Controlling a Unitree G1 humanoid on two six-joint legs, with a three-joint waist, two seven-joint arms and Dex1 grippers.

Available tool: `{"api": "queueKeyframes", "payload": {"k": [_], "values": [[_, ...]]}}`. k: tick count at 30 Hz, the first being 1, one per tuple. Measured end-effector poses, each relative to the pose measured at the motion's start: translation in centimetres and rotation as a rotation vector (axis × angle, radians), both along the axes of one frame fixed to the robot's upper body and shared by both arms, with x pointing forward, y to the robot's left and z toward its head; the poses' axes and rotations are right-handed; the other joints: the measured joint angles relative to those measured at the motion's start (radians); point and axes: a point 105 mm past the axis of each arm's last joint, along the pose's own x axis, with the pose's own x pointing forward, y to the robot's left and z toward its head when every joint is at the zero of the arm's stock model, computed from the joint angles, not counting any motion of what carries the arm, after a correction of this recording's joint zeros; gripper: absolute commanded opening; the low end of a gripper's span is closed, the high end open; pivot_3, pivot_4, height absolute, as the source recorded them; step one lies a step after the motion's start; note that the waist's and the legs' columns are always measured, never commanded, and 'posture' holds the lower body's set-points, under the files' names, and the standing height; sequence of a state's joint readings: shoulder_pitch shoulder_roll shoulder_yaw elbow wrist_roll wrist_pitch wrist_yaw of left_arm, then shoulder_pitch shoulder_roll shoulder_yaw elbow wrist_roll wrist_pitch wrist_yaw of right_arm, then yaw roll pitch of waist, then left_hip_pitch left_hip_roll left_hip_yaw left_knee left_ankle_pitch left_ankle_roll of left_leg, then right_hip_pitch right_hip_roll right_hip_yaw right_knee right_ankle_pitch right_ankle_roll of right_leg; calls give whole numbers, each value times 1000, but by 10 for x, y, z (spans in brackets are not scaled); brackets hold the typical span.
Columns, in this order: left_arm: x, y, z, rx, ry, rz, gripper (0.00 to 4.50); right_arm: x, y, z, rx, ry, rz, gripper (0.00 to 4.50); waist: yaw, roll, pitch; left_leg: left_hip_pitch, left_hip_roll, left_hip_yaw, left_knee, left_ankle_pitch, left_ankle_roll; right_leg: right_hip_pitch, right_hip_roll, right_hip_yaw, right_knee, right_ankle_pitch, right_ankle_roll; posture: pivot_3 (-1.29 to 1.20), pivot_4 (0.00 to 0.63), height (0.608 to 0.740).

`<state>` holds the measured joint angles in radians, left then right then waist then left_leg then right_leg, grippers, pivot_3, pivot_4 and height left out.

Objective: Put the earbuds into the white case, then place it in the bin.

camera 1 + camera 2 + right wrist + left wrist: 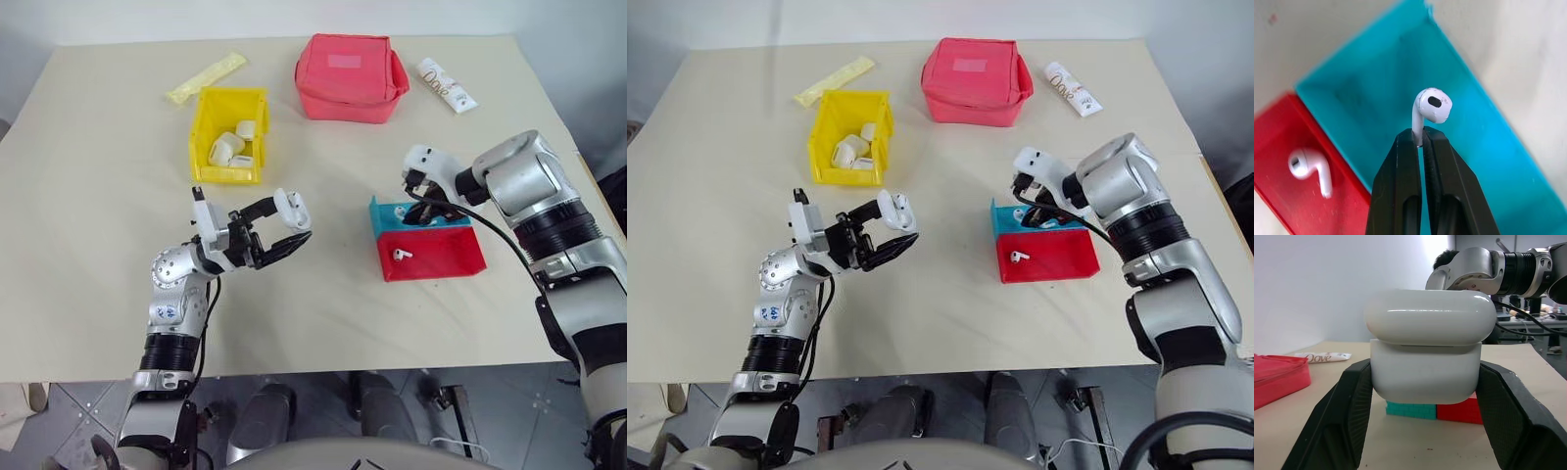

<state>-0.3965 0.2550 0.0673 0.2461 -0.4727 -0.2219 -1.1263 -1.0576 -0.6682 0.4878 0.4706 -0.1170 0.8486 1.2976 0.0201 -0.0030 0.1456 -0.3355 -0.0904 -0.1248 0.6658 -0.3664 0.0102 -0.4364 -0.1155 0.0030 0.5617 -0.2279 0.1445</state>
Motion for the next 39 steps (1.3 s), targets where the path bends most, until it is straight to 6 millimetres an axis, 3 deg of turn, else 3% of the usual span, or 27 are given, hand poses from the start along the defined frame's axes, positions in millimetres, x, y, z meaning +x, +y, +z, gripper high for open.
{"api": "queueKeyframes", "payload": {"k": [6, 15, 29, 32, 35, 39], "values": [[2, -5, 6, 3, -26, -23, 2774, -1, -2, 8, 3, -53, 25, 32, 0, 0, 0, 0, 0, 1, 0, 0, 0, 0, 0, 0, 0, 0, 0, 0, 150, 740], [3, -4, 0, 5, -6, -28, 2774, 1, -7, -8, -28, -44, 62, 32, 1, 0, 0, 0, 0, 1, 0, 0, 0, 0, 0, 0, 1, 0, 0, 0, 150, 740], [-3, -2, -3, 1, -5, -9, 2774, 13, 2, -6, -96, -74, 196, 32, -1, 0, 0, 0, 0, 1, 1, 0, 0, 0, 0, 0, 2, 0, 0, 0, 150, 740], [-3, -1, -3, 1, -8, -7, 2774, 14, 1, -5, -112, -75, 222, 739, -1, 0, 0, 0, 0, 1, 1, 0, 0, 0, 0, 0, 2, 0, 0, 0, 150, 740], [-3, -1, -4, 0, -2, 1, 2774, 14, 0, -5, -126, -75, 243, 1748, -1, 0, 0, 0, 0, 1, 0, 0, 0, -1, 0, 0, 2, 0, 0, 0, 150, 740], [-3, -1, -4, -1, -1, 3, 2774, 13, 1, -5, -136, -72, 270, 1748, -2, 0, 0, 0, 0, 1, 0, 0, 0, -1, 0, 0, 2, 0, 0, 0, 150, 740]]}}
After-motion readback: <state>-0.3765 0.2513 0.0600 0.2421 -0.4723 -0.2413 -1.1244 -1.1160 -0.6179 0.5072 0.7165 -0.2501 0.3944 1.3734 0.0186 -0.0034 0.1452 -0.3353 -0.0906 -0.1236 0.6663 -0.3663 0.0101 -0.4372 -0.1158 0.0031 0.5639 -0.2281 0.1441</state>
